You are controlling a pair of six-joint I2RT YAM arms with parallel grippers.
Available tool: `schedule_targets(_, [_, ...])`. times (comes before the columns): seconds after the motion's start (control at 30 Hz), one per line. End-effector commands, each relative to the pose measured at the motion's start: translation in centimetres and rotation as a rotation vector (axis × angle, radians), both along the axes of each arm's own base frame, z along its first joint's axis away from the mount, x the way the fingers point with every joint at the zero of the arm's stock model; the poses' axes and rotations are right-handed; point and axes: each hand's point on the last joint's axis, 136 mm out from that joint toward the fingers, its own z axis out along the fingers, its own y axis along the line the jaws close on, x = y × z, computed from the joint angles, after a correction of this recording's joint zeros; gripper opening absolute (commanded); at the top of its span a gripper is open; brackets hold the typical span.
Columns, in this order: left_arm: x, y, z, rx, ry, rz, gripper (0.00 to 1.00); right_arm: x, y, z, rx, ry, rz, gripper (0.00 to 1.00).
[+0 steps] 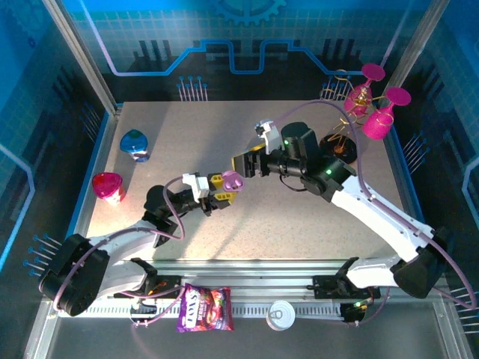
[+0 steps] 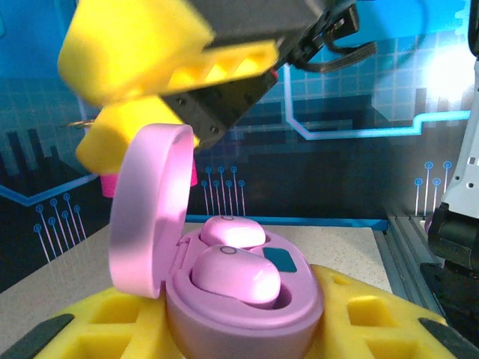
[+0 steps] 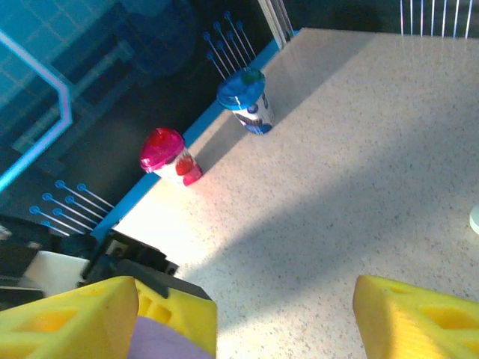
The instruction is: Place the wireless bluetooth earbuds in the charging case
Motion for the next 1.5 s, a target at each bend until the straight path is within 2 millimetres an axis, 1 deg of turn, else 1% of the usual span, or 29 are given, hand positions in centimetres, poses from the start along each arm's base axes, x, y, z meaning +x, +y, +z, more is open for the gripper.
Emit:
schedule_targets(0.0, [-0.3, 0.2, 0.6, -0.012, -0.060, 0.002, 0.32, -0.7, 0.0, -0.4, -0.035, 0.034, 0.047, 0.76])
schedule_targets(0.07, [0.1, 0.3, 0.8, -0.020, -0.051, 0.023, 0.32, -1.2, 0.0, -1.0, -0.043, 0.046, 0.070, 0.76])
schedule_targets(0.17, [0.7, 0.4, 0.9, -0.022, -0.036, 0.045, 0.32, -1.9, -0.2, -1.3, -0.038, 0.051, 0.085, 0.76])
schedule_targets(0.3, [0.9, 0.3, 0.9, -0.024, -0.026, 0.047, 0.32, -2.5, -0.8, -1.0, 0.002, 0.060, 0.081, 0.76])
schedule_targets(0.37, [1.0, 0.2, 1.0, -0.027, -0.024, 0.043, 0.32, -2.7, -0.9, -0.6, 0.052, 0.084, 0.078, 0.76])
schedule_targets(0.5, [1.0, 0.2, 1.3, -0.042, -0.028, 0.041, 0.32, -2.8, -1.3, -0.3, 0.201, 0.197, 0.076, 0.76])
schedule_targets(0.67, [0.8, 0.3, 2.2, -0.068, -0.039, 0.034, 0.32, -3.5, -0.8, -1.4, 0.368, 0.409, 0.117, 0.75])
schedule_targets(0.87, [1.1, 0.4, 2.6, -0.081, -0.045, 0.047, 0.32, -4.2, 0.2, -2.1, 0.499, 0.533, 0.180, 0.72])
schedule_targets(0.9, [1.1, 0.4, 2.6, -0.081, -0.044, 0.050, 0.32, -4.2, 0.4, -1.8, 0.518, 0.532, 0.189, 0.71])
schedule_targets(0.97, [1.2, 0.4, 2.6, -0.082, -0.041, 0.050, 0.32, -4.4, 0.6, -2.4, 0.541, 0.558, 0.202, 0.68])
schedule_targets(1.07, [1.5, 0.4, 2.7, -0.091, -0.037, 0.058, 0.32, -4.5, 0.8, -2.5, 0.569, 0.582, 0.215, 0.58])
schedule_targets(1.23, [1.9, 0.3, 2.5, -0.091, -0.025, 0.067, 0.32, -4.6, 1.0, -2.5, 0.591, 0.605, 0.225, 0.46])
schedule_targets(1.43, [2.2, 0.2, 2.3, -0.090, -0.013, 0.067, 0.34, -4.6, 1.1, -2.7, 0.589, 0.615, 0.224, 0.23])
schedule_targets(1.47, [2.2, 0.2, 2.2, -0.089, -0.010, 0.067, 0.35, -4.6, 1.1, -2.8, 0.589, 0.616, 0.224, 0.21])
